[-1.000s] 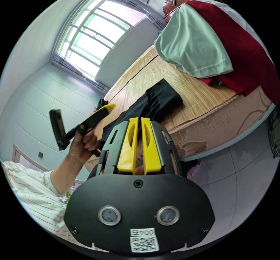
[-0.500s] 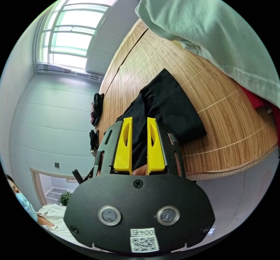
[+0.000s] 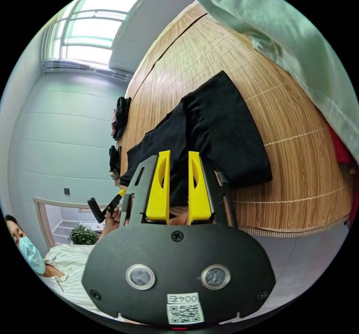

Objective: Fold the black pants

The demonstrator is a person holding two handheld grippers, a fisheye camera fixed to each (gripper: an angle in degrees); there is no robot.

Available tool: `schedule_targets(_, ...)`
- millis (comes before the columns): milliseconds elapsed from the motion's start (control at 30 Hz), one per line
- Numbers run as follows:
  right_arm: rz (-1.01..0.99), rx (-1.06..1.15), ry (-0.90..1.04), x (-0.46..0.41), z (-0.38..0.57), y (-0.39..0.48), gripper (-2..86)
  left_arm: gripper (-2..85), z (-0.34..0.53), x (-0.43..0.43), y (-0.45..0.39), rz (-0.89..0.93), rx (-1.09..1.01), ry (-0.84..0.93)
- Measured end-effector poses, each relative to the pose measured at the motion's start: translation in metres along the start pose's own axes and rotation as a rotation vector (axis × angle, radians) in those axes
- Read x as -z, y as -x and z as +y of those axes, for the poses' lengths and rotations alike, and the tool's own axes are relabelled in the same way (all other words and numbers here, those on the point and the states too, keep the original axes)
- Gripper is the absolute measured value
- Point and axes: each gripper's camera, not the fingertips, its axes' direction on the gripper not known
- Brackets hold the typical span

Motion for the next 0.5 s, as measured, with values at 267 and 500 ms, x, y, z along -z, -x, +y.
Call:
schedule_targets(267, 0.1, 0.064, 0.02, -0.035, -0.009, 0.039, 4.4, 7.4, 0.003, 0.008, -0.001, -0.01, 0.003, 0.003)
schedule_targets(500, 0.322, 0.305, 0.054, -0.058, -0.023, 0.161, 4.0, 7.3, 0.008, 0.014, -0.007, -0.046, 0.004, 0.016)
